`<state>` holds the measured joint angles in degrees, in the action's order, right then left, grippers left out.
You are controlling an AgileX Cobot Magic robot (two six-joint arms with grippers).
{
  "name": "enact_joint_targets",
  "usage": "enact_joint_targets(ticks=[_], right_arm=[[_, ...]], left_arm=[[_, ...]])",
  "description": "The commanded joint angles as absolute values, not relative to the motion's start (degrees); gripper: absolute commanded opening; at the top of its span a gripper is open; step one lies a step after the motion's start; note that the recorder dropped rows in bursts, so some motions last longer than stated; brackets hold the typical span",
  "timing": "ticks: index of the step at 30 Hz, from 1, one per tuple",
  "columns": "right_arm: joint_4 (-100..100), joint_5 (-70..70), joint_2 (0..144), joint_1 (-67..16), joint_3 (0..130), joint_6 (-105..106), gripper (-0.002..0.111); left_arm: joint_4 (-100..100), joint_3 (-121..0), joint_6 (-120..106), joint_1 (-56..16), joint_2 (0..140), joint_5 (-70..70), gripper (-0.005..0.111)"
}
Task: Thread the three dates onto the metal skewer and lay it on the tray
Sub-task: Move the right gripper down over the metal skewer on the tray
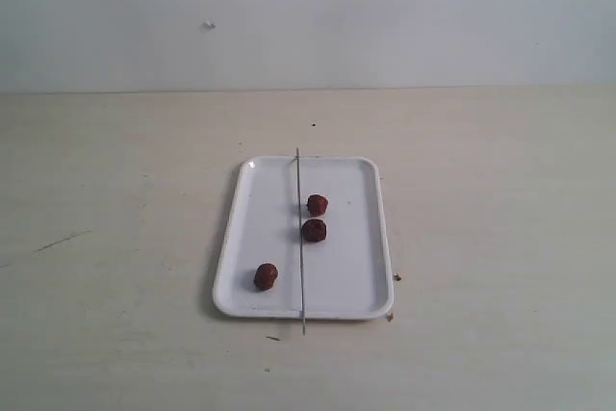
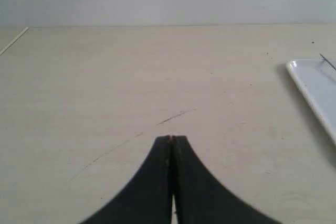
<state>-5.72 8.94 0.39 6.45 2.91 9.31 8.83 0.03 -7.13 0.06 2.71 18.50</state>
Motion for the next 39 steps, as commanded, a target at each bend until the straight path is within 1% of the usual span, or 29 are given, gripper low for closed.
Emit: enact_joint_targets(ticks=[1, 6, 7, 8, 10, 13, 16, 19, 23, 25, 27, 29, 34, 36, 39], right_arm=[[-6.62, -2.7, 0.0, 6.68, 2.64, 7.67, 0.0], [-13.4, -13.35, 0.0, 6.68, 2.75, -8.22, 0.0], [-13.4, -17.98, 0.0, 6.68, 2.98, -15.01, 0.0], [-13.4, -18.99, 0.0, 6.68, 3.47, -19.88, 0.0], [-10.39, -19.55, 1.39, 6.68, 5.21, -30.38, 0.0], [2.04, -18.35, 9.1, 6.68, 9.85, -35.82, 0.0], [6.95, -7.76, 21.87, 6.68, 17.47, -39.11, 0.0], [10.5, 9.69, 36.87, 6.68, 27.01, -36.96, 0.0], [3.21, 30.51, 57.69, 5.06, 39.11, -21.3, 0.0], [-2.12, 38.18, 65.8, 2.71, 43.23, -15.6, 0.0], [-7.69, 42.44, 73.39, -1.46, 45.98, -12.93, 0.0], [-11.51, 40.82, 79.02, -6.74, 46.45, -13.05, 0.0], [-14.1, 29.3, 90.81, -20.92, 49.03, -17.45, 0.0], [-14.1, 29.56, 93.92, -24.25, 52.18, -18.51, 0.0], [-13.99, 33.96, 97.85, -27.92, 58.02, -19.21, 0.0]], left_arm=[[8.48, 0.0, -6.97, 0.23, 2.44, 18.32, 0.0], [8.48, 0.0, -6.97, 0.23, 2.44, 18.32, 0.0], [8.48, 0.0, -6.97, 0.23, 2.44, 18.32, 0.0], [8.48, 0.0, -6.97, 0.23, 2.44, 18.32, 0.0], [8.48, 0.0, -6.97, 0.23, 2.44, 18.32, 0.0], [8.48, 0.0, -6.97, -0.25, 2.44, 18.32, 0.0], [8.48, 0.0, -6.97, -0.69, 2.44, 18.32, 0.0], [8.48, 0.0, -6.97, -1.11, 2.64, 18.32, 0.0], [8.48, 0.0, -6.97, -1.27, 2.64, 18.32, 0.0], [8.48, 0.0, -6.97, -1.27, 2.64, 18.32, 0.0], [8.48, 0.0, -6.97, -1.27, 2.64, 18.32, 0.0], [8.48, 0.0, -6.97, -1.27, 2.64, 18.32, 0.0], [8.48, 0.0, -6.97, -1.86, 2.64, 18.32, 0.0], [8.48, 0.0, -6.97, -1.86, 2.64, 18.32, 0.0], [8.48, 0.0, -6.97, -1.95, 2.64, 18.32, 0.0]])
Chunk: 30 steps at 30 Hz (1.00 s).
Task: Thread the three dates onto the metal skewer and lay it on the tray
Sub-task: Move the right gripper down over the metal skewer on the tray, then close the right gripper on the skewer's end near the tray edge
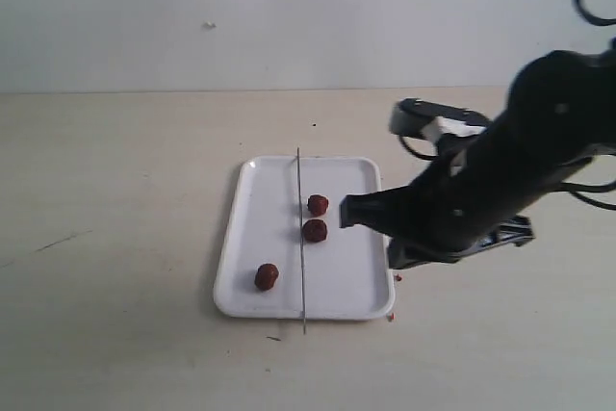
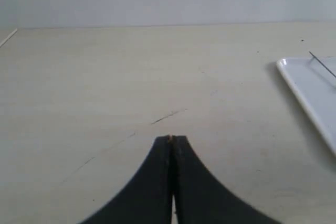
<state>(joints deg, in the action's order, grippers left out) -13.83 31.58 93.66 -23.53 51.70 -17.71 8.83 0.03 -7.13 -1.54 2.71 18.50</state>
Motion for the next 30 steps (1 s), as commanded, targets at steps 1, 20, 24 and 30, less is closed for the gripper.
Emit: enact_joint_targets(ticks=[1, 20, 24, 30], right_arm=[[-13.3, 35.93, 99.08, -28.88, 60.2, -19.93, 0.0], [3.31, 48.59, 117.94, -36.3, 80.12, -33.63, 0.03], [3.5, 48.1, 119.48, -36.3, 81.09, -34.14, 0.037], [3.87, 45.71, 120.17, -36.3, 81.09, -34.78, 0.037]], left_arm=[[8.48, 0.0, -6.97, -2.05, 2.64, 18.32, 0.0], [8.48, 0.0, -6.97, -2.33, 2.64, 18.32, 0.0], [8.48, 0.0, -6.97, -2.33, 2.64, 18.32, 0.0], [8.48, 0.0, -6.97, -2.33, 2.64, 18.32, 0.0]])
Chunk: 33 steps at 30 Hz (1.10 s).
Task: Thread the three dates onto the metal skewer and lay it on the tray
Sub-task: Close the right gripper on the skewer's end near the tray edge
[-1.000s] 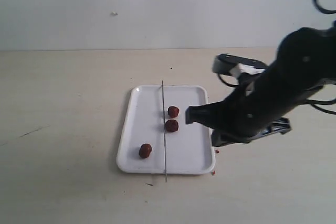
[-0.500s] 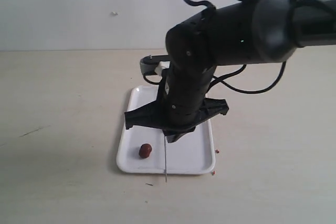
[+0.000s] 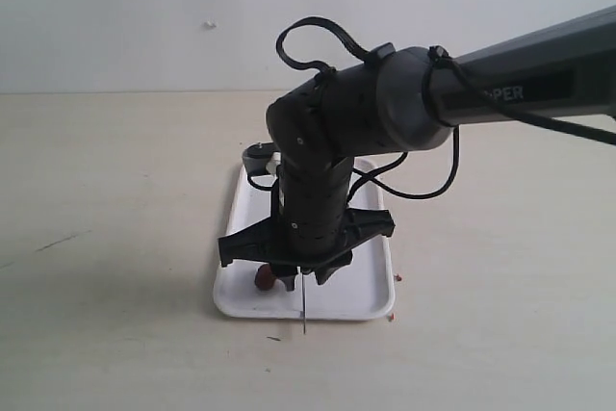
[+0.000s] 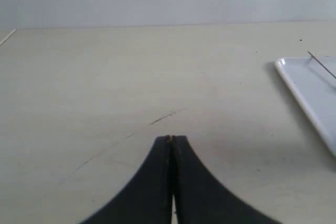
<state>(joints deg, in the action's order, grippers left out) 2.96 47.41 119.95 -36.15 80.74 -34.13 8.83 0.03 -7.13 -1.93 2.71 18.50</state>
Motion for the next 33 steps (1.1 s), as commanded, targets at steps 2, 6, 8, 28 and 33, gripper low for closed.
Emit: enact_joint_targets(ticks=[2, 6, 8, 28, 33], right_arm=[[5.06, 45.34, 120.56, -36.3, 81.09, -36.11, 0.037], [6.77, 45.22, 121.38, -36.3, 81.09, -36.61, 0.037], [6.73, 44.98, 121.96, -36.3, 81.09, -36.61, 0.037], [7.05, 46.05, 123.89, -36.3, 81.09, -37.52, 0.036], [7.05, 43.57, 124.69, -36.3, 81.09, -38.16, 0.036]], left_arm=[[8.48, 0.0, -6.97, -2.33, 2.64, 18.32, 0.0], [8.48, 0.0, -6.97, -2.33, 2.64, 18.32, 0.0], [8.48, 0.0, -6.97, -2.33, 2.64, 18.32, 0.0], [8.48, 0.0, -6.97, -2.33, 2.64, 18.32, 0.0], [8.48, 0.0, -6.97, -2.33, 2.64, 18.32, 0.0]])
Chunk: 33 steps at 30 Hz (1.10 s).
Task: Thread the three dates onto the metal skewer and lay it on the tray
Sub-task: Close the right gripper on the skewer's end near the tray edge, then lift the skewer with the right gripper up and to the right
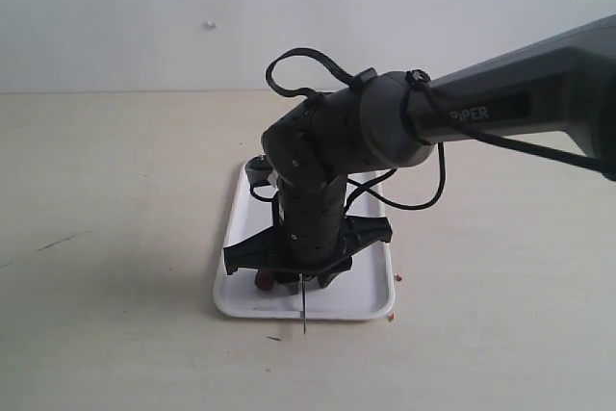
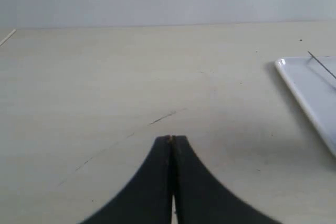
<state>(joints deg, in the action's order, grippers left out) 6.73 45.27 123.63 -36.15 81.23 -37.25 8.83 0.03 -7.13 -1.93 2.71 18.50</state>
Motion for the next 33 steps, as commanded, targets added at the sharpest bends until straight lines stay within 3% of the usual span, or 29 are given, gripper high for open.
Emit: enact_joint_targets(ticks=[1, 4, 10, 18, 29, 33], right_arm=[[7.05, 43.42, 124.69, -36.3, 81.09, -38.27, 0.035], [7.86, 43.17, 124.69, -36.3, 81.09, -39.23, 0.029], [7.86, 43.02, 124.69, -36.3, 81.09, -39.11, 0.0], [7.86, 45.67, 120.71, -36.3, 81.09, -38.99, 0.0], [15.76, 64.69, 96.0, -36.3, 81.09, -15.82, 0.0], [24.75, 65.59, 88.92, -35.88, 79.8, -16.03, 0.0]], left_arm=[[8.48, 0.0, -6.97, -2.33, 2.64, 18.32, 0.0], [8.48, 0.0, -6.97, -2.33, 2.64, 18.32, 0.0], [8.48, 0.0, -6.97, -2.33, 2.64, 18.32, 0.0], [8.48, 0.0, -6.97, -2.33, 2.64, 18.32, 0.0], [8.48, 0.0, -6.97, -2.33, 2.64, 18.32, 0.0], [8.48, 0.0, -6.97, -2.33, 2.64, 18.32, 0.0]])
